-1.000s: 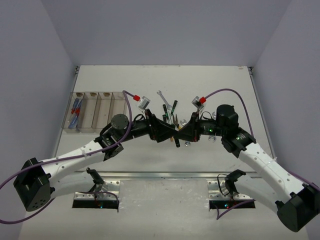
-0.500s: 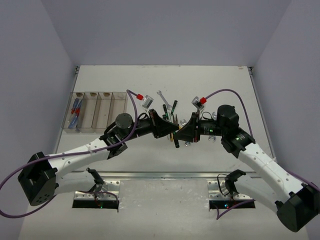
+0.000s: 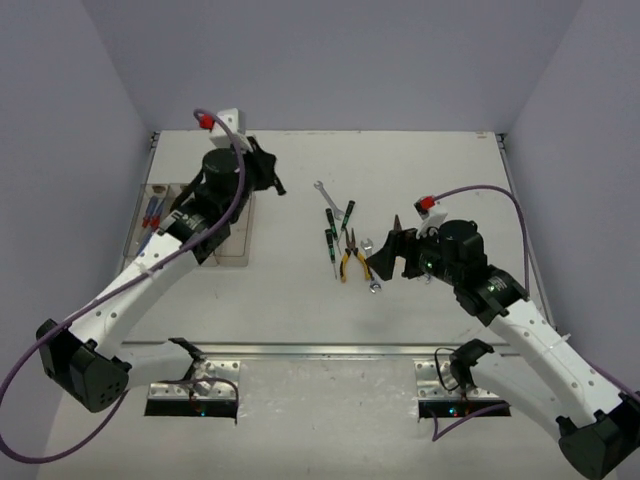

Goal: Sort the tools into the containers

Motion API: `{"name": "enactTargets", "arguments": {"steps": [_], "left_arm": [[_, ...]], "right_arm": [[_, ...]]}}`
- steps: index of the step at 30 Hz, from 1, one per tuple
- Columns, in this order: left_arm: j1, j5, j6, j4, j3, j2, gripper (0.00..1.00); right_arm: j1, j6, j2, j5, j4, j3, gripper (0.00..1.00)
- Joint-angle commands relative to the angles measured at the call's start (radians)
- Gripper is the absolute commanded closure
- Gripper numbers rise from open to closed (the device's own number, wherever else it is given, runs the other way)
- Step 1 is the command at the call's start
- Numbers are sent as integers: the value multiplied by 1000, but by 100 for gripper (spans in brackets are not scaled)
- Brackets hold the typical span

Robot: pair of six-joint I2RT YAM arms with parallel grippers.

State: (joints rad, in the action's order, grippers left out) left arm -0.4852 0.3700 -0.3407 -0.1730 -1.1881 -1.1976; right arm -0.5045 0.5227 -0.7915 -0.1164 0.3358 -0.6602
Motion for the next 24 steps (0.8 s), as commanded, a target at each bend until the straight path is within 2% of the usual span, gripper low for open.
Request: {"name": "enactTargets", "arguments": {"steps": [1, 2, 4, 7, 11, 17, 24], "left_arm": [[189, 303, 254, -71, -87, -134, 100], [255, 314, 296, -35, -100, -172, 100], [303, 358, 380, 4, -94, -216, 100], [356, 453, 536, 238, -60, -323, 100], [452, 409, 642, 289, -56, -447, 100], [490, 369, 669, 272, 1, -502, 100], [516, 281, 569, 228, 97, -525, 100]], "right_arm": [[14, -34, -27, 227, 68, 25, 1], [15, -40, -40, 222, 64, 37, 1], [15, -49, -45, 214, 46, 59, 1], [15, -53, -43, 190, 5, 97, 1], [17, -55, -48, 209, -5, 128, 1], [32, -55, -42, 210, -6, 134, 1], [32, -59, -25, 220, -11, 146, 1]]}}
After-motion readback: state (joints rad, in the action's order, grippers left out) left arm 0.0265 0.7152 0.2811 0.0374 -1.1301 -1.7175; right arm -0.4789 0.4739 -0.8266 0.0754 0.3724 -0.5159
